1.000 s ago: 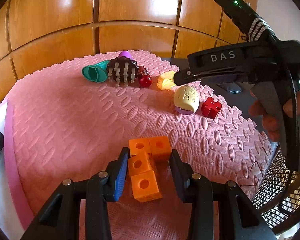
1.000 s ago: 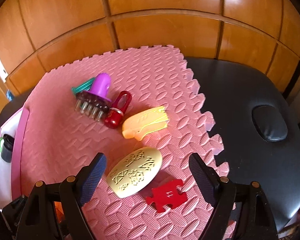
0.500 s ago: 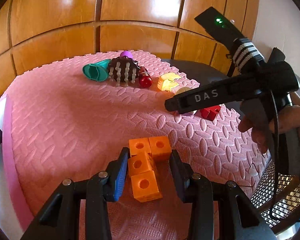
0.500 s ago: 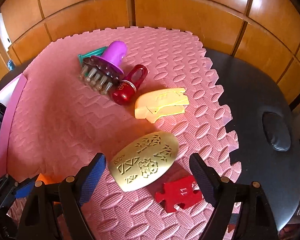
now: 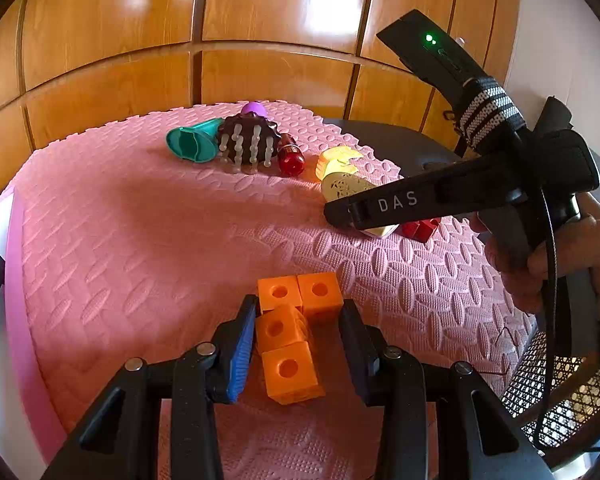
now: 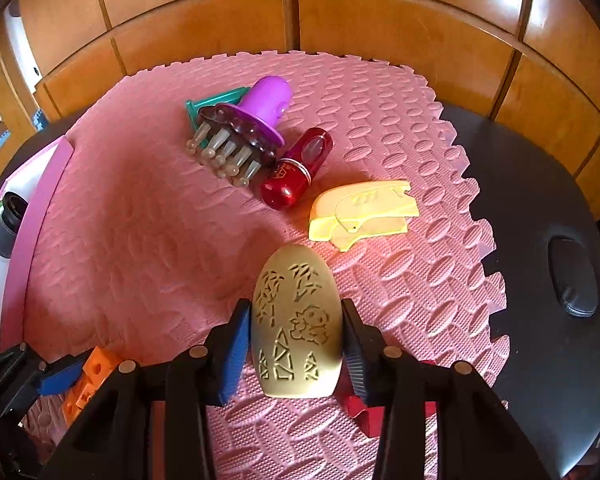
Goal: Organize rigid objects
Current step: 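Grasp the yellow egg-shaped soap with the right gripper, then carry the orange cubes into the tray and open the left gripper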
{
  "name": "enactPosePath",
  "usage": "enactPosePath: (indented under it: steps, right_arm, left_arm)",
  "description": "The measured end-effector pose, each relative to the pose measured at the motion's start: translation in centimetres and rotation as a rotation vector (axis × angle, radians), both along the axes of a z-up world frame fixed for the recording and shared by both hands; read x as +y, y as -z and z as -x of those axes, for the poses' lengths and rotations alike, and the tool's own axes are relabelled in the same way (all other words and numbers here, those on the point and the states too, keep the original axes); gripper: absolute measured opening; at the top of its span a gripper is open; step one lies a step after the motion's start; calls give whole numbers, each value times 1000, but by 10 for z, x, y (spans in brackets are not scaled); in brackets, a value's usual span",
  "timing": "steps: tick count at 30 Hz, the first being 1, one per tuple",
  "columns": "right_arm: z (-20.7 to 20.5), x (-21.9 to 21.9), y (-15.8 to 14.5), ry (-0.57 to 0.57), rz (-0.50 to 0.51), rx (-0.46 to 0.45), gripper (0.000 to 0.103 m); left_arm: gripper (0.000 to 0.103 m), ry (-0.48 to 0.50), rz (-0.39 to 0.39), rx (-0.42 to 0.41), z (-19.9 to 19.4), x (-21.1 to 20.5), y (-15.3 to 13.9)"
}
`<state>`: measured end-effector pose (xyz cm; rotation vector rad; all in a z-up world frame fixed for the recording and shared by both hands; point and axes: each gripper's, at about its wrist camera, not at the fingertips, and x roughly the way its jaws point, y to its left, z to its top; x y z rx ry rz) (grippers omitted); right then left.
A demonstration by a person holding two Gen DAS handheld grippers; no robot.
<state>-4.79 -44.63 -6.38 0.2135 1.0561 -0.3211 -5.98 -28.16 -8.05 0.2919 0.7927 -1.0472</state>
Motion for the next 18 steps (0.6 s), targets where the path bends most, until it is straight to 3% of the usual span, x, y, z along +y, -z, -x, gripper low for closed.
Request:
enactPosePath:
  steps: [8,12,18]
  right_arm:
    - [0,-5,2,18,-15,-11,44]
    - [2,0,3,5,-2,-23,50]
    - [2,7,1,-26,29,-20,44]
  left_arm:
    - [41,0,-3,2,-1,0,0]
    - [41,-6,-13,17,-3,0,-2]
    - [41,-33,-29,60,-6,3,-6]
